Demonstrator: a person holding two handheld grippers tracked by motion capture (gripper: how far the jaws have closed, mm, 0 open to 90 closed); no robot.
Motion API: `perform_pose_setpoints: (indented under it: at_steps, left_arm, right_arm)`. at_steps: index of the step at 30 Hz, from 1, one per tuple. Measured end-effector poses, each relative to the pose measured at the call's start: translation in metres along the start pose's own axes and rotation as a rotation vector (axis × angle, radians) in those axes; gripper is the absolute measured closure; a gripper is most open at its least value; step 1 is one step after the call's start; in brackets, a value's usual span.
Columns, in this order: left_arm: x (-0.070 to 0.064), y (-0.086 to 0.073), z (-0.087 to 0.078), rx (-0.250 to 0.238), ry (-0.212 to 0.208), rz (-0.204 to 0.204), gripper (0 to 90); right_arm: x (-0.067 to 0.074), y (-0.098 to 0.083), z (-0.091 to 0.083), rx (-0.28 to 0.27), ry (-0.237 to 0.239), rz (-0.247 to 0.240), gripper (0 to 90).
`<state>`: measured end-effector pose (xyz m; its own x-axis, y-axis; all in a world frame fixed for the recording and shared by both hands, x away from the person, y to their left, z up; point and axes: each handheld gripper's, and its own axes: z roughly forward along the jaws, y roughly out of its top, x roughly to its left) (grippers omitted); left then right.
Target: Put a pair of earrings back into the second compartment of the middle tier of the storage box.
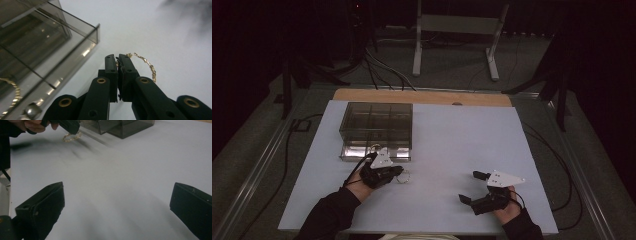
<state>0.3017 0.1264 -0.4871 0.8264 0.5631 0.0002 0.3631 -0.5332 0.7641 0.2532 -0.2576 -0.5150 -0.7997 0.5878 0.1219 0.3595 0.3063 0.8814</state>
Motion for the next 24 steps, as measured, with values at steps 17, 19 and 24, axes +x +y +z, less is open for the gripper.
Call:
perform_pose_setpoints:
  at_steps: [17, 19, 24]
  left_arm:
    - [0.017, 0.009, -0.022, -0.062, 0.048, -0.029, 88.2]
    - [0.020, 0.009, -0.025, -0.071, 0.056, -0.035, 88.2]
    - [0.030, 0.009, -0.032, -0.092, 0.087, -0.058, 88.2]
  right_arm:
    - [0.000, 0.000, 0.000, 0.000, -0.002, 0.004, 0.0]
    - [0.000, 0.000, 0.000, -0.002, -0.002, 0.004, 0.0]
    - [0.000, 0.000, 0.000, -0.003, -0.001, 0.005, 0.0]
